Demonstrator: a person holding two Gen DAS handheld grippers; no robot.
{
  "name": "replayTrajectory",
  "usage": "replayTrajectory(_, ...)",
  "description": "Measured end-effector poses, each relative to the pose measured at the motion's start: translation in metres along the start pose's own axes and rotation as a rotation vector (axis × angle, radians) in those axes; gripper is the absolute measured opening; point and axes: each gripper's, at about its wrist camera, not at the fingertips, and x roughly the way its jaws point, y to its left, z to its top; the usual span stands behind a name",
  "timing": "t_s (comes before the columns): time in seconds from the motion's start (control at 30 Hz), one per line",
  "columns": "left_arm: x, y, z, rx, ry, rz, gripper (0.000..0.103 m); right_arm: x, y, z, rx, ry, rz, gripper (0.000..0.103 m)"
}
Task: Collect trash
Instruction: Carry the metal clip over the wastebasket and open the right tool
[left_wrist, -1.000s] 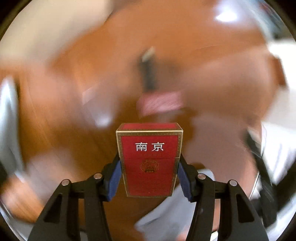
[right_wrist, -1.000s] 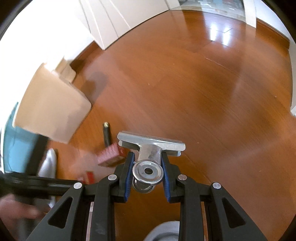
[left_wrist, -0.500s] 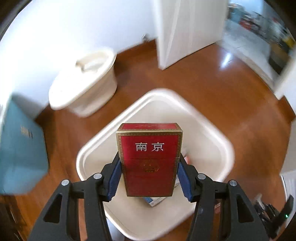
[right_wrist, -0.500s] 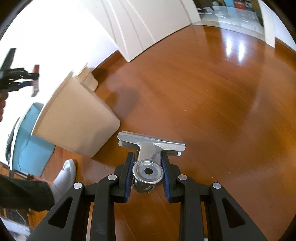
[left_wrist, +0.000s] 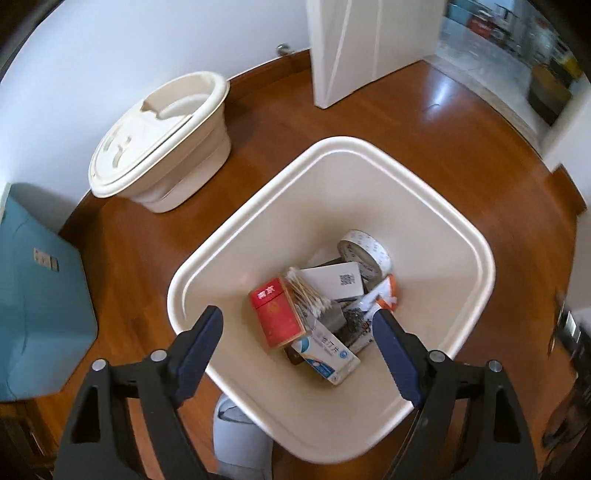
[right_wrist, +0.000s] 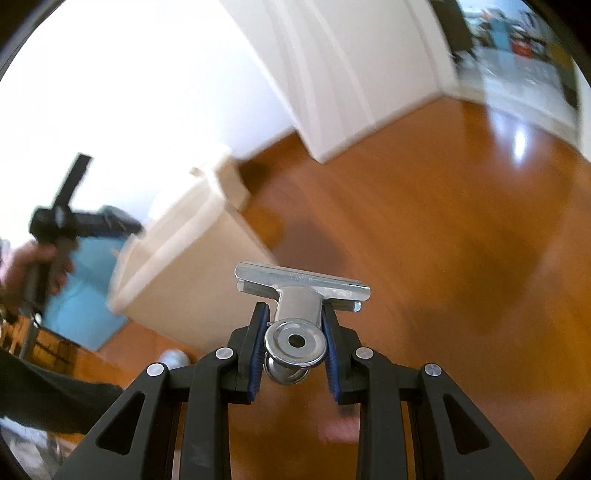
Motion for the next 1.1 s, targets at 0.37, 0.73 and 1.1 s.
replayTrajectory(0.37, -0.034, 0.063, 0.025, -0.276, -0.074, -0.073, 0.083, 0.112, 0.132, 0.105, -0.209, 0.043, 0.214, 0.029)
replayTrajectory(0.73, -0.021, 0.065, 0.015, -0.297, -0.025, -0.088, 0.083, 0.197, 0.180, 0.084, -0.290, 0.242, 0.180, 0.069)
replayTrajectory(1.1, -0.023, -0.028, 0.010, 0.012, -0.044, -0.091, 0.083, 0.082, 0.022, -0.011, -0.389, 0.255, -0.023, 0.077)
